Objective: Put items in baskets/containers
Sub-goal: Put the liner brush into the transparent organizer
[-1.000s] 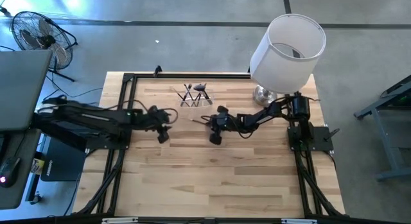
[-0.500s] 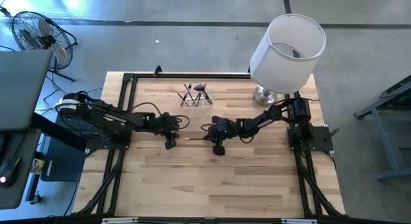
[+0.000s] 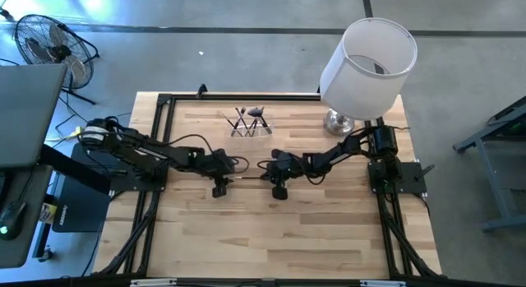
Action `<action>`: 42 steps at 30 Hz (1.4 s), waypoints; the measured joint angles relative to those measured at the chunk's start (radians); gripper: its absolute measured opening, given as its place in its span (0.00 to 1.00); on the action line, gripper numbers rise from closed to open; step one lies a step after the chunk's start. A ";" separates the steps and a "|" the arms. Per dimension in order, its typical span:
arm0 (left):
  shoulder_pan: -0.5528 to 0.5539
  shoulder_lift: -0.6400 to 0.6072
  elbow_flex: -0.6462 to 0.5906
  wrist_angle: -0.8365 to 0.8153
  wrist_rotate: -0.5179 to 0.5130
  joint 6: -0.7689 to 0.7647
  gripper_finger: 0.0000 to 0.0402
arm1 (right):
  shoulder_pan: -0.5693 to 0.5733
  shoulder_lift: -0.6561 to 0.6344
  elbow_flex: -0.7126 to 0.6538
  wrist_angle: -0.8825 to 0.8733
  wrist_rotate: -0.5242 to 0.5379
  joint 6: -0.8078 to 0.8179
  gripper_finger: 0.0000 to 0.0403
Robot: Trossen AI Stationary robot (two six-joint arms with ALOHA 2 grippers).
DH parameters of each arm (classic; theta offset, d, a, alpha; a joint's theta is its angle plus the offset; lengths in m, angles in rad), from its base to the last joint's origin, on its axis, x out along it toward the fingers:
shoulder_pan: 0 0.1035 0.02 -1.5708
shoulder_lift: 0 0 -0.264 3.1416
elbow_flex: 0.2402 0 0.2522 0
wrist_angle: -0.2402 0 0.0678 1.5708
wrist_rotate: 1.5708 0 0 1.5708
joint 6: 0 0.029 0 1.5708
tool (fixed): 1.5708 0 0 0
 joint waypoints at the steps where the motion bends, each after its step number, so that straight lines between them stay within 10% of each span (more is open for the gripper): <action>1: -0.008 0.010 0.013 -0.013 -0.001 0.006 0.38 | 0.000 0.000 0.000 0.000 0.001 0.000 0.02; 17: -0.033 0.156 0.166 -0.203 -0.054 0.057 0.37 | 0.000 0.001 -0.001 0.006 0.004 0.003 0.01; 29: -0.032 0.157 0.164 -0.225 -0.042 0.008 0.04 | -0.001 0.004 -0.004 0.032 0.004 0.000 0.04; 42: -0.004 0.158 0.161 -0.230 0.009 -0.214 0.00 | -0.002 -0.161 -0.008 -0.181 0.160 -0.195 0.06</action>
